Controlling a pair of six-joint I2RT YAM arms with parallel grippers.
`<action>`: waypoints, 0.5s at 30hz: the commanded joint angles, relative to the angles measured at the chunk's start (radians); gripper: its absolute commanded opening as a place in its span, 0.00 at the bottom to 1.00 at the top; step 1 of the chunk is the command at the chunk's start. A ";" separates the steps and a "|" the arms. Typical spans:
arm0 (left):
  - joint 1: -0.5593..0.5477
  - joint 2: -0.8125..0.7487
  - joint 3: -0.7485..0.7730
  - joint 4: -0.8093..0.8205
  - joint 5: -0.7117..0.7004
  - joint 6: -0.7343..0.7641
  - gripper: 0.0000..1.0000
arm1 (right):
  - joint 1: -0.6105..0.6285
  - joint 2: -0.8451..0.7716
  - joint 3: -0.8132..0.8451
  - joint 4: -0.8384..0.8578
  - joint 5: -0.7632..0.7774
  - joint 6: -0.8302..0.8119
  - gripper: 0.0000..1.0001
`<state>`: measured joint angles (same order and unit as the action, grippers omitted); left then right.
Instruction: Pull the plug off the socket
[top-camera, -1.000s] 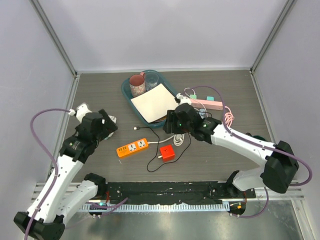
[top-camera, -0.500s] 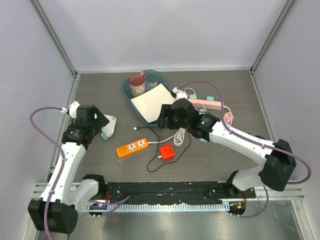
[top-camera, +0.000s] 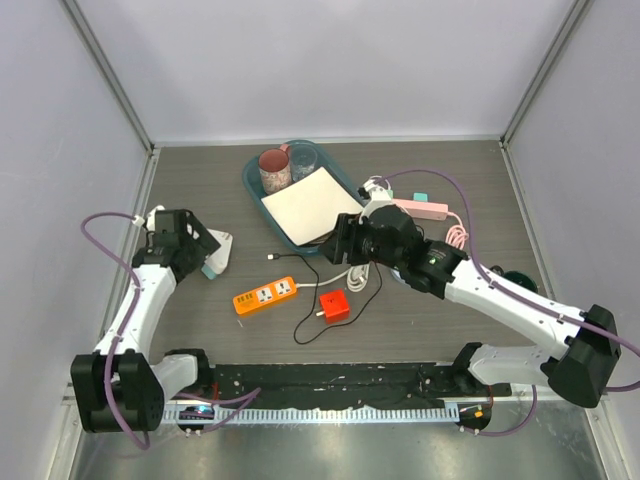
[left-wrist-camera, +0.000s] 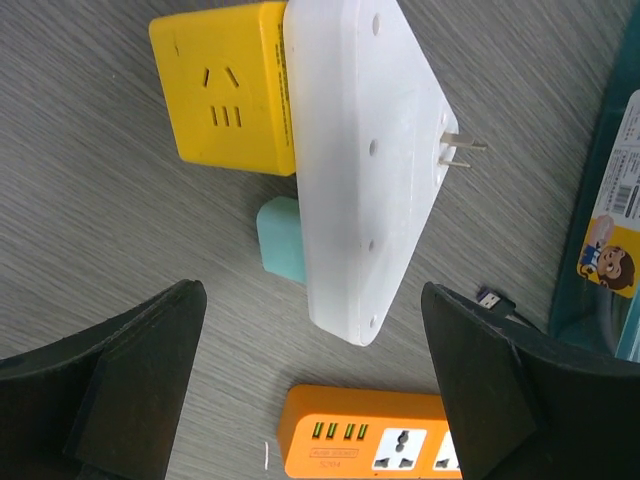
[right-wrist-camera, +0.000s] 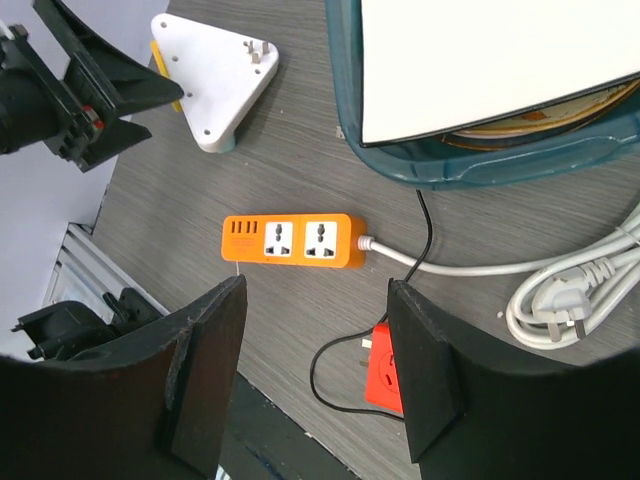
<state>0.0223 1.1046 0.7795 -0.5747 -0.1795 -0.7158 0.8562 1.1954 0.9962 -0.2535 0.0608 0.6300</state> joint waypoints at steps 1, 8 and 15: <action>0.022 0.004 -0.002 0.090 0.034 0.039 0.94 | 0.006 -0.026 -0.014 0.031 -0.024 -0.023 0.64; 0.041 0.063 -0.003 0.127 0.066 0.030 0.92 | 0.006 -0.051 -0.027 0.042 -0.027 -0.024 0.64; 0.041 0.109 -0.025 0.171 0.078 0.027 0.89 | 0.006 -0.062 -0.028 0.034 -0.032 -0.026 0.63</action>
<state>0.0547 1.1923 0.7639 -0.4744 -0.1139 -0.6971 0.8562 1.1690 0.9661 -0.2543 0.0391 0.6254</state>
